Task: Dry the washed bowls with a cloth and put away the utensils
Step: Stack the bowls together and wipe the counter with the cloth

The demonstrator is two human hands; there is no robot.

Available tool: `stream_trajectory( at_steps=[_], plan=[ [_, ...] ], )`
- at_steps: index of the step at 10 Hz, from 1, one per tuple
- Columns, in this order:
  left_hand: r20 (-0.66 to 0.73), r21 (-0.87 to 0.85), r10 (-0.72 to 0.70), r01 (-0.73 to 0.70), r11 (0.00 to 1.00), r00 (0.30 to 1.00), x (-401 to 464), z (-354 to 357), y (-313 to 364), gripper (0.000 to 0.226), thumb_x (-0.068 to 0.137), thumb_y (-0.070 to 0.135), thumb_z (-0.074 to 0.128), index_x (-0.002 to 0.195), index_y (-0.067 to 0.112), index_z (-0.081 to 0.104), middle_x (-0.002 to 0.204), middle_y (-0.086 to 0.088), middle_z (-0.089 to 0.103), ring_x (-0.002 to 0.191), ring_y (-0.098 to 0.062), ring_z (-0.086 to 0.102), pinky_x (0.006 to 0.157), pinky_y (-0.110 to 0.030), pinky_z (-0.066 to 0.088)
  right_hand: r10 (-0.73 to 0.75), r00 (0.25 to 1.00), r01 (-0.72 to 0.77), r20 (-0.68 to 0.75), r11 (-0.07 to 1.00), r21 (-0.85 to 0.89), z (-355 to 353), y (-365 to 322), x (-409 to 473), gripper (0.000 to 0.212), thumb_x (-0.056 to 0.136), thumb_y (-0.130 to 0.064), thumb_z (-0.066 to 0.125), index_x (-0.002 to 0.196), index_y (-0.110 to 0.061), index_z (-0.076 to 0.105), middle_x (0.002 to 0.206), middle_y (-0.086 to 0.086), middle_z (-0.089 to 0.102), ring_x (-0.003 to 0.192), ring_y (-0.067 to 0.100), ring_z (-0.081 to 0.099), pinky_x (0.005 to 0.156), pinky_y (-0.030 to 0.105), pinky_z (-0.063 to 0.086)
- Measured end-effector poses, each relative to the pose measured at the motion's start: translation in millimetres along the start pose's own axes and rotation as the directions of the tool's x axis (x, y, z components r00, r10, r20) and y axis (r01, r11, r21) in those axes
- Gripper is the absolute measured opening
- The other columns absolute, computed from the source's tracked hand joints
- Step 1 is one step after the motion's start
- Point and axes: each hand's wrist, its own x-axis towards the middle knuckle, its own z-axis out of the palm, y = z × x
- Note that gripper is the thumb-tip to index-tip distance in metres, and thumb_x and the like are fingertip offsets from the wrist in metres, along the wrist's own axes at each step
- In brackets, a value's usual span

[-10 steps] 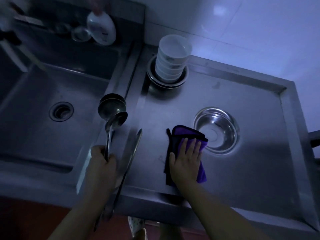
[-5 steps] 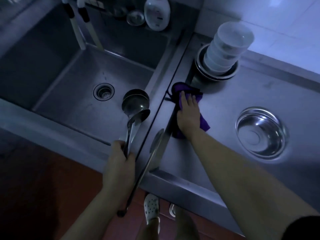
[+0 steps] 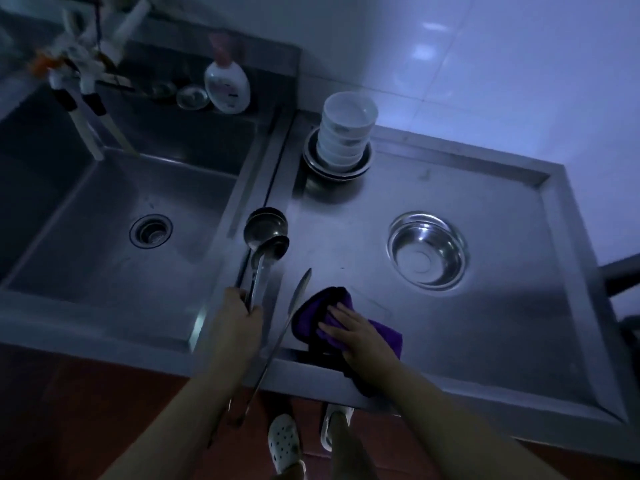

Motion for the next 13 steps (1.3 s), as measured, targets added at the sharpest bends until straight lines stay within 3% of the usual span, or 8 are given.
stream_trajectory(
  at_steps=[2, 3, 5, 7, 9, 11, 12, 13],
  plan=[
    [0.198, 0.025, 0.008, -0.013, 1.000, 0.980, 19.5, 56.0, 35.5, 0.011, 0.091, 0.005, 0.045, 0.084, 0.008, 0.037, 0.069, -0.004, 0.042, 0.061, -0.018, 0.043, 0.050, -0.026, 0.030, 0.264, 0.954, -0.263, -0.139, 0.964, 0.030, -22.9, 43.4, -62.7, 0.066, 0.086, 0.007, 0.047, 0.144, -0.024, 0.038, 0.158, 0.001, 0.012, 0.147, 0.018, 0.005, 0.113, 0.017, 0.003],
    [0.165, 0.088, -0.019, 0.005, 0.996, 0.986, 38.3, 81.3, 46.2, 0.037, 0.091, 0.008, 0.045, 0.068, 0.027, 0.023, 0.066, 0.004, 0.033, 0.058, -0.012, 0.036, 0.053, -0.025, 0.030, 0.363, 0.911, -0.351, -0.195, 0.932, 0.094, -23.6, 57.3, -75.8, 0.068, 0.086, 0.009, 0.046, 0.145, -0.023, 0.036, 0.158, -0.001, 0.011, 0.147, 0.018, 0.004, 0.112, 0.015, 0.000],
    [0.165, 0.187, -0.045, 0.014, 0.982, 0.985, 65.8, 113.2, 50.6, 0.039, 0.093, 0.012, 0.041, 0.066, 0.028, 0.018, 0.067, 0.006, 0.031, 0.079, -0.019, 0.043, 0.066, -0.029, 0.033, 0.390, 0.886, -0.365, -0.249, 0.920, 0.143, -13.4, 64.1, -74.1, 0.068, 0.083, 0.010, 0.050, 0.142, -0.021, 0.040, 0.156, 0.001, 0.016, 0.147, 0.021, 0.006, 0.110, 0.012, -0.005],
    [0.136, 0.172, 0.030, -0.054, 0.984, 0.990, 74.8, 126.7, 52.9, 0.013, 0.093, 0.005, 0.043, 0.083, 0.007, 0.034, 0.065, -0.003, 0.042, 0.057, -0.017, 0.043, 0.047, -0.025, 0.027, 0.375, 0.892, -0.348, -0.251, 0.926, 0.148, -12.1, 69.1, -72.6, 0.069, 0.079, 0.011, 0.054, 0.140, -0.021, 0.044, 0.154, -0.002, 0.016, 0.142, 0.014, -0.001, 0.108, 0.008, -0.010],
    [0.099, 0.361, 0.095, -0.124, 0.924, 0.991, 76.9, 125.6, 58.3, 0.018, 0.093, 0.020, 0.047, 0.099, 0.003, 0.045, 0.083, -0.014, 0.058, 0.074, -0.032, 0.057, 0.056, -0.032, 0.038, 0.389, 0.882, -0.358, -0.266, 0.920, 0.160, -12.0, 69.1, -70.8, 0.070, 0.078, 0.011, 0.056, 0.138, -0.023, 0.047, 0.154, -0.002, 0.019, 0.144, 0.017, 0.003, 0.112, 0.013, -0.005],
    [0.107, 0.352, 0.120, -0.150, 0.924, 0.987, 82.1, 129.4, 53.6, 0.017, 0.090, 0.016, 0.050, 0.097, 0.001, 0.047, 0.097, -0.019, 0.056, 0.083, -0.033, 0.055, 0.061, -0.035, 0.040, 0.374, 0.891, -0.328, -0.258, 0.922, 0.204, -15.9, 69.7, -71.2, 0.070, 0.074, 0.012, 0.054, 0.137, -0.018, 0.049, 0.152, 0.001, 0.018, 0.142, 0.019, 0.002, 0.116, 0.028, 0.005],
    [0.115, 0.397, 0.154, -0.187, 0.899, 0.981, 81.8, 129.0, 49.8, 0.022, 0.090, 0.019, 0.052, 0.099, 0.000, 0.047, 0.102, -0.020, 0.054, 0.088, -0.035, 0.054, 0.063, -0.036, 0.038, 0.367, 0.897, -0.309, -0.245, 0.919, 0.244, -24.8, 68.0, -77.9, 0.062, 0.081, -0.003, 0.066, 0.137, -0.019, 0.049, 0.149, -0.005, 0.020, 0.142, 0.016, 0.007, 0.117, 0.035, 0.012],
    [0.148, 0.461, 0.156, -0.207, 0.863, 0.977, 82.1, 126.1, 49.7, 0.031, 0.087, 0.022, 0.055, 0.106, -0.002, 0.047, 0.108, -0.021, 0.053, 0.094, -0.036, 0.053, 0.065, -0.037, 0.039, 0.407, 0.791, -0.346, -0.456, 0.913, 0.216, -31.7, 68.3, -91.4, 0.051, 0.074, -0.011, 0.080, 0.122, -0.010, 0.064, 0.135, 0.009, 0.053, 0.132, 0.030, 0.039, 0.107, 0.045, 0.029]
  ],
)
